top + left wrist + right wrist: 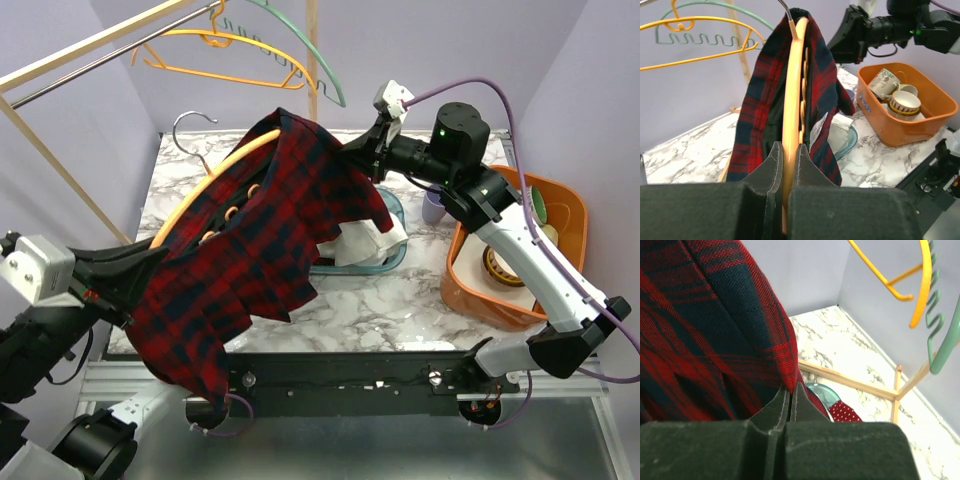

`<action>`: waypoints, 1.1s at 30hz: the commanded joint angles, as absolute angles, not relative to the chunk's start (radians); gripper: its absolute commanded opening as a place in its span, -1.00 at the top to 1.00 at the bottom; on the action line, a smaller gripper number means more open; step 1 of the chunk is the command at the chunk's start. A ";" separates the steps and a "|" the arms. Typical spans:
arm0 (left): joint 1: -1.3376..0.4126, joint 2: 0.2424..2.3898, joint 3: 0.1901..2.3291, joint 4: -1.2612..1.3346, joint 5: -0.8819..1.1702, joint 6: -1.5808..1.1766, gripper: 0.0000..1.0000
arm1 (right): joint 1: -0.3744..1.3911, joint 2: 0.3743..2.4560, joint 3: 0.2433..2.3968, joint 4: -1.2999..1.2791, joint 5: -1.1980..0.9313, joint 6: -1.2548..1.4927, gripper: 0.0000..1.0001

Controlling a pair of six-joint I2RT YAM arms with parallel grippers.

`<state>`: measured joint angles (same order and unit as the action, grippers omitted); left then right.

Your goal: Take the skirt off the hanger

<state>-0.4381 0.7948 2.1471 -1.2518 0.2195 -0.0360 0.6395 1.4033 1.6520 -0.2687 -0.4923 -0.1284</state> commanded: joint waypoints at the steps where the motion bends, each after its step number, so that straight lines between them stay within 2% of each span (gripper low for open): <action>1: -0.437 0.781 2.214 -1.013 0.008 -0.072 1.00 | 0.572 1.361 1.595 -0.195 -0.453 -0.029 0.99; 9: -0.439 0.761 2.207 -0.920 -0.158 -0.136 1.00 | 0.517 1.310 1.454 -0.081 -0.367 0.109 0.99; 17: -0.437 0.756 2.163 -0.819 -0.150 -0.176 1.00 | 0.517 1.305 1.391 -0.026 -0.472 0.163 0.99; 19: -0.437 0.738 2.158 -0.795 -0.195 -0.175 1.00 | 0.515 1.305 1.388 -0.060 -0.383 0.173 0.99; 22: -0.437 0.739 2.201 -0.801 -0.239 -0.175 1.00 | 0.483 1.286 1.330 -0.043 -0.359 0.208 0.99; 29: -0.437 0.745 2.183 -0.790 -0.239 -0.183 1.00 | 0.477 1.264 1.299 0.072 -0.534 0.244 0.99; 33: -0.437 0.744 2.160 -0.782 -0.244 -0.181 1.00 | 0.477 1.250 1.341 0.043 -0.561 0.255 0.99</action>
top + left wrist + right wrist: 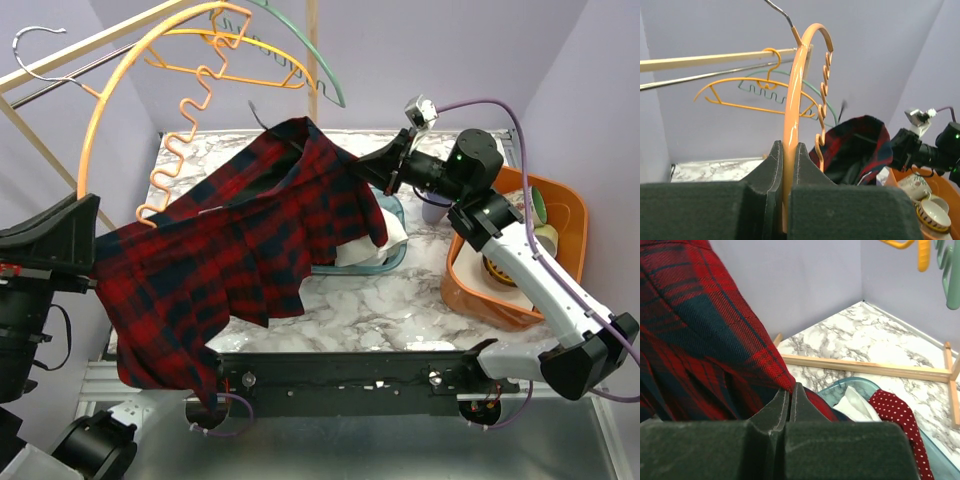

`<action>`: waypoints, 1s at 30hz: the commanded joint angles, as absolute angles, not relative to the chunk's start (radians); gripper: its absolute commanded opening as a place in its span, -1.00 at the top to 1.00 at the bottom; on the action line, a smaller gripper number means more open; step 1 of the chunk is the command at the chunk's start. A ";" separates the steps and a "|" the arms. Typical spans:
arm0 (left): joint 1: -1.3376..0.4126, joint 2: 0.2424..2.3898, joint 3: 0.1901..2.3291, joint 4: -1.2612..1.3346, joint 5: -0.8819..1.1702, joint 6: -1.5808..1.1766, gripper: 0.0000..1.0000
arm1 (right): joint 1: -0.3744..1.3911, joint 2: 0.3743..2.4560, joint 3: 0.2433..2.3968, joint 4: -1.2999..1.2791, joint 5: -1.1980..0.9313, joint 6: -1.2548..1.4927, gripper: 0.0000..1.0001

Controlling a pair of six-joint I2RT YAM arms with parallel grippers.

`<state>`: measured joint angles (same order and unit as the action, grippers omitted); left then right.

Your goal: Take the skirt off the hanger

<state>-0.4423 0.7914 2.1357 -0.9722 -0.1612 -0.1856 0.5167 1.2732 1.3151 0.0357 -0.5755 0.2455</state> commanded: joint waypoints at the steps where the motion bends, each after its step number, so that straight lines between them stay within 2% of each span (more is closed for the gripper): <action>1: -0.437 0.742 2.152 -0.769 -0.242 -0.181 1.00 | 0.477 1.238 1.344 0.043 -0.580 0.252 0.99; 7: -0.437 0.712 2.033 -0.655 -0.227 -0.202 1.00 | 0.477 1.219 1.406 0.025 -0.667 0.281 0.99; 10: -0.437 0.715 1.959 -0.574 -0.238 -0.219 1.00 | 0.482 1.241 1.433 0.072 -0.900 0.322 0.99; 11: -0.437 0.715 1.932 -0.546 -0.235 -0.224 1.00 | 0.486 1.243 1.425 0.160 -1.019 0.372 0.99; 13: -0.437 0.732 1.884 -0.482 -0.213 -0.248 1.00 | 0.517 1.239 1.414 0.231 -1.092 0.411 0.99; 14: -0.437 0.739 1.869 -0.460 -0.200 -0.283 1.00 | 0.529 1.241 1.451 0.183 -1.115 0.390 0.99; 17: -0.437 0.781 1.827 -0.376 -0.123 -0.340 1.00 | 0.604 1.270 1.587 -0.089 -1.108 0.223 0.99; 19: -0.437 0.813 1.821 -0.335 -0.098 -0.377 1.00 | 0.647 1.276 1.614 -0.170 -1.066 0.177 0.99; 23: -0.437 0.827 1.822 -0.295 -0.173 -0.370 1.00 | 0.646 1.258 1.658 -0.224 -0.847 0.239 0.99; 30: -0.437 0.851 1.930 -0.405 -0.310 -0.239 1.00 | 0.646 1.341 2.008 -0.227 -0.850 0.475 0.99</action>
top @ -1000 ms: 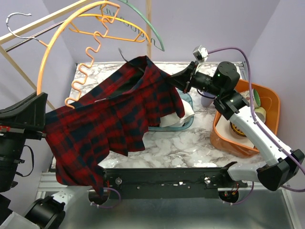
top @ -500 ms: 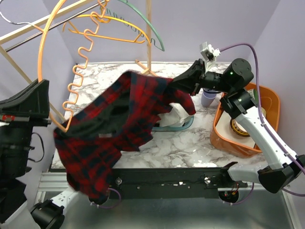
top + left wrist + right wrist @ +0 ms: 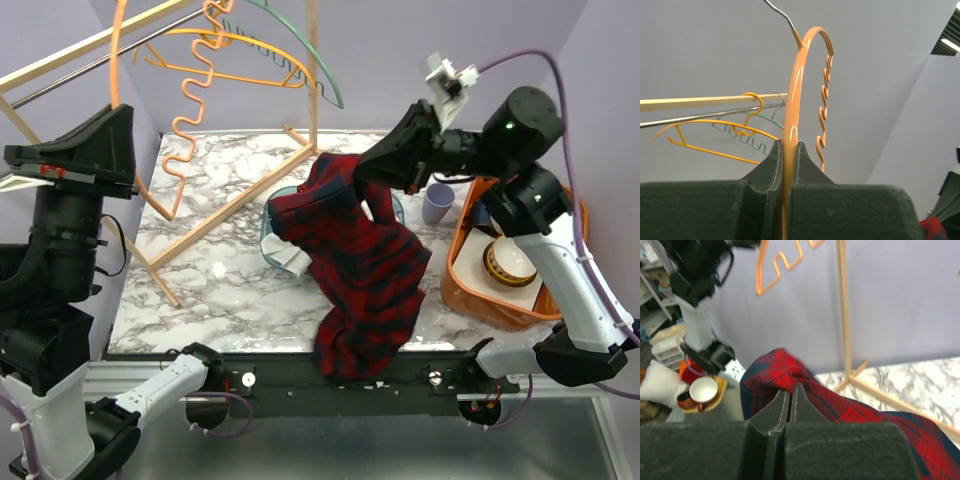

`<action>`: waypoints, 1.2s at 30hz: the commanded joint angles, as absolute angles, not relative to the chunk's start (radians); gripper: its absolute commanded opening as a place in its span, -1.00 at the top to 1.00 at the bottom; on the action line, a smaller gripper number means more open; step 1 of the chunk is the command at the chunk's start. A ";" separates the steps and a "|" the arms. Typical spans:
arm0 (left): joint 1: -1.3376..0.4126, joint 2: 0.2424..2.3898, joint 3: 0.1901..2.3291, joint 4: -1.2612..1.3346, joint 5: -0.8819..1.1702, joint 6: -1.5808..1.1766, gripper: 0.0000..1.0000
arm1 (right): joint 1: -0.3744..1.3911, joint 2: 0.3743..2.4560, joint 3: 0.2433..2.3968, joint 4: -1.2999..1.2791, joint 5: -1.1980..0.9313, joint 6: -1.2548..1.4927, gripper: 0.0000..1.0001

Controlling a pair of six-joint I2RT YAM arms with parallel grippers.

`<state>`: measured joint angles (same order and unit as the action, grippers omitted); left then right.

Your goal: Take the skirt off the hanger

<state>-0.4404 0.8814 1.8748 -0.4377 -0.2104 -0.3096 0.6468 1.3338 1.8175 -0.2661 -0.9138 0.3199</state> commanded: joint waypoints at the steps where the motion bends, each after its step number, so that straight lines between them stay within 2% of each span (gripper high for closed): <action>1: -0.437 0.848 1.922 -0.423 -0.351 -0.221 1.00 | 0.646 1.344 2.035 -0.227 -0.833 0.472 0.99; 5: -0.437 0.847 1.924 -0.486 -0.419 -0.132 1.00 | 0.646 1.382 2.233 -0.345 -0.602 0.333 0.99; 11: -0.437 0.864 1.876 -0.567 -0.540 -0.077 1.00 | 0.646 1.367 2.215 -0.273 -0.304 0.177 0.99; 14: -0.437 0.868 1.904 -0.633 -0.534 -0.054 1.00 | 0.646 1.385 2.235 -0.271 -0.240 0.135 0.99; 19: -0.437 0.851 1.965 -0.713 -0.392 -0.051 1.00 | 0.646 1.393 2.203 -0.275 -0.239 0.121 0.99; 26: -0.437 0.821 1.979 -0.813 -0.325 -0.051 1.00 | 0.646 1.342 2.060 -0.258 -0.235 0.134 0.99; 36: -0.437 0.775 2.002 -0.933 -0.396 -0.028 1.00 | 0.646 1.342 2.089 -0.275 -0.221 0.095 0.99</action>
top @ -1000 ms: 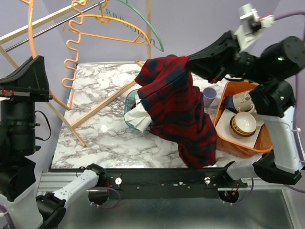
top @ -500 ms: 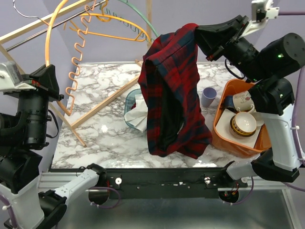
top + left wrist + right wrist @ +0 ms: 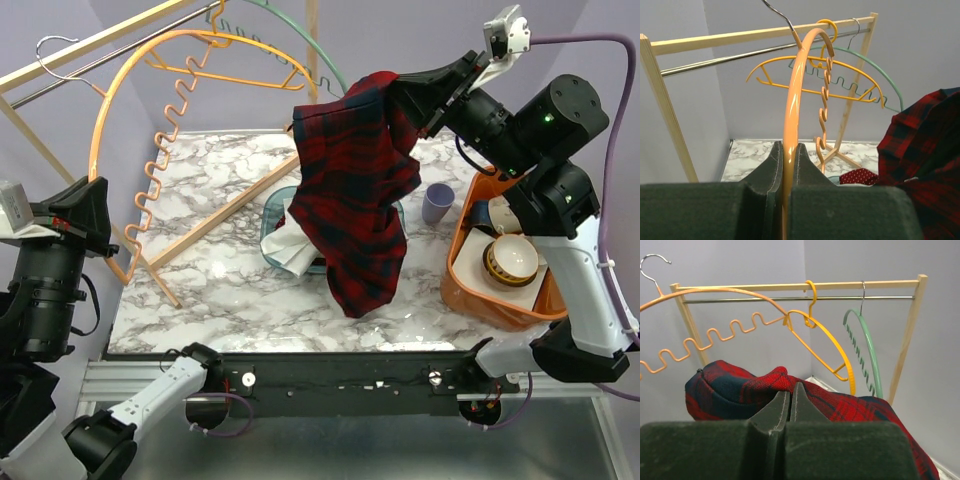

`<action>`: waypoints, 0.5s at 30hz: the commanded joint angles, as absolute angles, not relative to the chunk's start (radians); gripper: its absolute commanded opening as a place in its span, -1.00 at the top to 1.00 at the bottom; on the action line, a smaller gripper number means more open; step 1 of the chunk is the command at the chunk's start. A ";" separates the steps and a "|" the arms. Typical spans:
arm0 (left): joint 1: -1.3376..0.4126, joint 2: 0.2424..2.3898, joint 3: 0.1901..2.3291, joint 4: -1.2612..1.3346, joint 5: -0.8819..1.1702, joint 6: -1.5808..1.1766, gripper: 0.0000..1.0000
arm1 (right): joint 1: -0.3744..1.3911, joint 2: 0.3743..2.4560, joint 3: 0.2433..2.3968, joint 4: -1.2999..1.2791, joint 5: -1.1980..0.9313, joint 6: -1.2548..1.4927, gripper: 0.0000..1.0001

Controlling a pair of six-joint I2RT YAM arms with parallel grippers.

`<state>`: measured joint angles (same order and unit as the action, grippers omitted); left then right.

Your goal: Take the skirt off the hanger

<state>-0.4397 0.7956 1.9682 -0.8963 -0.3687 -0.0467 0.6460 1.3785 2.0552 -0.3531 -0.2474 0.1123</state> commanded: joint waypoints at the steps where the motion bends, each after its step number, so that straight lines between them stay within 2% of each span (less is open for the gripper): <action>1: -0.437 0.775 2.006 -0.949 -0.417 -0.018 1.00 | 0.647 1.338 2.091 -0.275 -0.222 0.094 0.99; 7: -0.437 0.825 1.944 -0.995 -0.648 0.035 1.00 | 0.646 1.318 2.082 -0.270 -0.235 0.104 0.99; 15: -0.437 0.922 1.904 -0.980 -0.831 0.054 1.00 | 0.646 1.295 2.069 -0.281 -0.227 0.097 0.99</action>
